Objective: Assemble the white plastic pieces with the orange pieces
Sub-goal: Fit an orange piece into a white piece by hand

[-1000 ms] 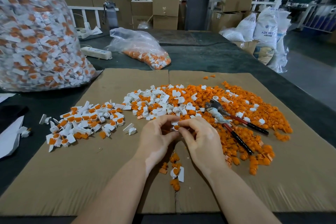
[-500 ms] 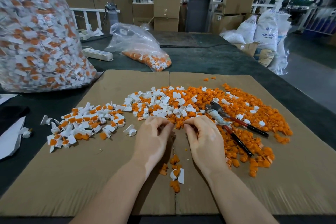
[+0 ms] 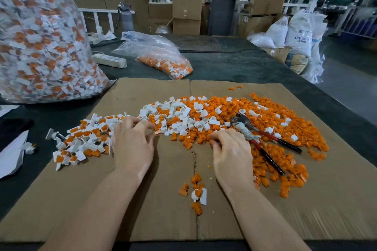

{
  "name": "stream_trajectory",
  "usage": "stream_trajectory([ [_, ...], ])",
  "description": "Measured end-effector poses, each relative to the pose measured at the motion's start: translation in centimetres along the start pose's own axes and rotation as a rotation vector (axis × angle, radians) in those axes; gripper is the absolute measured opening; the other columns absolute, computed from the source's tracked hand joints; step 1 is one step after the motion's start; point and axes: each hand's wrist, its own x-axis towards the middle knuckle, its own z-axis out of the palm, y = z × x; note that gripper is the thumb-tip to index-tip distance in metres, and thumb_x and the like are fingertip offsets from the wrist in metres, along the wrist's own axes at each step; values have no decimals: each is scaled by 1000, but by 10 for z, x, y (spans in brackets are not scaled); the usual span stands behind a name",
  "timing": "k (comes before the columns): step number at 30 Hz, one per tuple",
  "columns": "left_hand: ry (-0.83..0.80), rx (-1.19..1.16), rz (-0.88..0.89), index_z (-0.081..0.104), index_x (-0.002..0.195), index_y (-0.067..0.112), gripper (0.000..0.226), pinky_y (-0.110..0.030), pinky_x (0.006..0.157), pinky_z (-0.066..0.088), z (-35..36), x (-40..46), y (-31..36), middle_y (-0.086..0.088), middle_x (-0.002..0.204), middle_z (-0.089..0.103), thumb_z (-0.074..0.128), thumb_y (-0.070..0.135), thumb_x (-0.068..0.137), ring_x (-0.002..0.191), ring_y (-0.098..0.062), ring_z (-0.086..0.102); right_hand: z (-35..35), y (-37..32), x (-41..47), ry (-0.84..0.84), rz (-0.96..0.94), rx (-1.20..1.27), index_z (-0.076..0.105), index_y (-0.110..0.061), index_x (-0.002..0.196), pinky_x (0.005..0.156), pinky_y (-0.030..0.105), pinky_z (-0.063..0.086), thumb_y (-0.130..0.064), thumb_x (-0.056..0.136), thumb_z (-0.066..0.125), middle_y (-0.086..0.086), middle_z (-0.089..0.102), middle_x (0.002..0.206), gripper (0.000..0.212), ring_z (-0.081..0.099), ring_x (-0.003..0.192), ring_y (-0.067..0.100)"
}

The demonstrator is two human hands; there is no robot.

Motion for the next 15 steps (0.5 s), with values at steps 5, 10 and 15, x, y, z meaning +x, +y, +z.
stream_trajectory([
  [5, -92, -132, 81, 69, 102, 18, 15, -23, 88, 30, 10, -5, 22, -2, 107, 57, 63, 17, 88, 111, -21, 44, 2, -8, 1, -84, -168, -248, 73, -14, 99, 70, 41, 49, 4, 62, 80, 4, 69, 96, 42, 64, 86, 26],
  [10, -116, -173, 62, 68, 106, 18, 18, -26, 91, 36, 17, -2, 29, -1, 111, 56, 61, 15, 90, 114, -20, 47, 4, -9, 4, -115, -224, -332, 75, -18, 90, 70, 39, 49, -3, 52, 87, 2, 71, 92, 42, 64, 81, 24],
  [15, -155, -187, 84, 66, 114, 17, 23, -27, 90, 39, 24, 3, 34, -3, 112, 55, 57, 17, 92, 111, -22, 49, 5, -8, 5, -92, -170, -325, 73, -16, 74, 67, 37, 49, -4, 52, 88, 1, 67, 77, 30, 61, 73, 22],
])
